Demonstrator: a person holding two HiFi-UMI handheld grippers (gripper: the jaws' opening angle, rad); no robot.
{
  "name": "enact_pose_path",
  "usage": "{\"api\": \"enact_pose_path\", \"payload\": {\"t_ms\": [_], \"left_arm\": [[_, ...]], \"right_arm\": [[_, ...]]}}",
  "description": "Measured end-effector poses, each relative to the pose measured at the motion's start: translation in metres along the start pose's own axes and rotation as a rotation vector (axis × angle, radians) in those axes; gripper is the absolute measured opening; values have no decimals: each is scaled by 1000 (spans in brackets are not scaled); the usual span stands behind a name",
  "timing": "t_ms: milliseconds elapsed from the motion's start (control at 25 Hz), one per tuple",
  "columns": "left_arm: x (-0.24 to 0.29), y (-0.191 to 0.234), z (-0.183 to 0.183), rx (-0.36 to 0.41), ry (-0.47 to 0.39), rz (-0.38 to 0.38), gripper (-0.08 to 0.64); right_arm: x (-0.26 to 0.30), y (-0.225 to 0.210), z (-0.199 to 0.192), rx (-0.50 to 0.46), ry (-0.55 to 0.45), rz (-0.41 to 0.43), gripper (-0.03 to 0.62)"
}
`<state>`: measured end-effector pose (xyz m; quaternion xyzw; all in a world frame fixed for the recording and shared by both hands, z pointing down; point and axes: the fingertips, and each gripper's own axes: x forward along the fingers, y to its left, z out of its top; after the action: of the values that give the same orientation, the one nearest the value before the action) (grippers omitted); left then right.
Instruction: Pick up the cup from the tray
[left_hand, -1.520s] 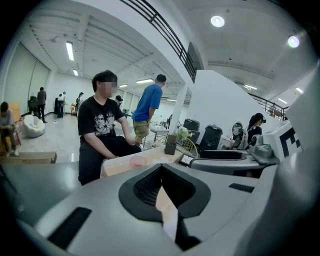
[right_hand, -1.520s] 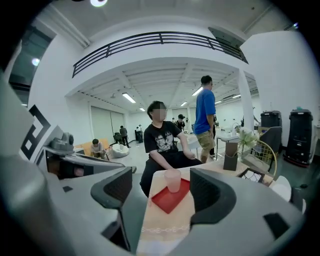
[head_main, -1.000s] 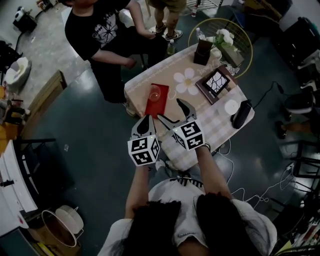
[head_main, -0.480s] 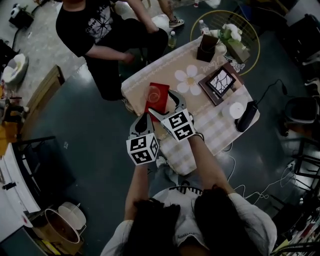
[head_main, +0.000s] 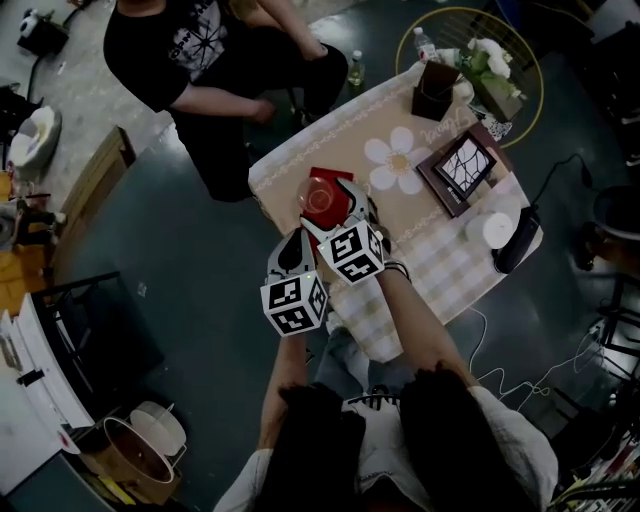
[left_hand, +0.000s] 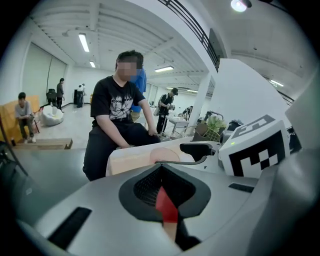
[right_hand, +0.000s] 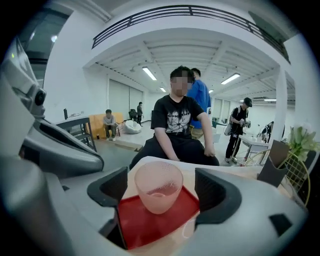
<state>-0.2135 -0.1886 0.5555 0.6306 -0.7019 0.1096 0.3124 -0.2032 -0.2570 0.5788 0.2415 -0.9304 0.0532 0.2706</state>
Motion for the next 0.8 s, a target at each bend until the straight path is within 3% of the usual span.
{"api": "enact_pose_path", "payload": {"t_ms": [120,280,600,800], "left_arm": [[8,3,-3,12,5,9,6],[16,13,-10,5,24,19,6],[14,19,-13,-80,23,33,6],[13,17,-11,-66,27,26,6]], "right_arm": [[14,-2,-4,30,8,-7,403],[29,6,-15,8,71,68,402],[42,3,-24,-50,115,56,397],[37,2,-20,-47,97,37,393]]}}
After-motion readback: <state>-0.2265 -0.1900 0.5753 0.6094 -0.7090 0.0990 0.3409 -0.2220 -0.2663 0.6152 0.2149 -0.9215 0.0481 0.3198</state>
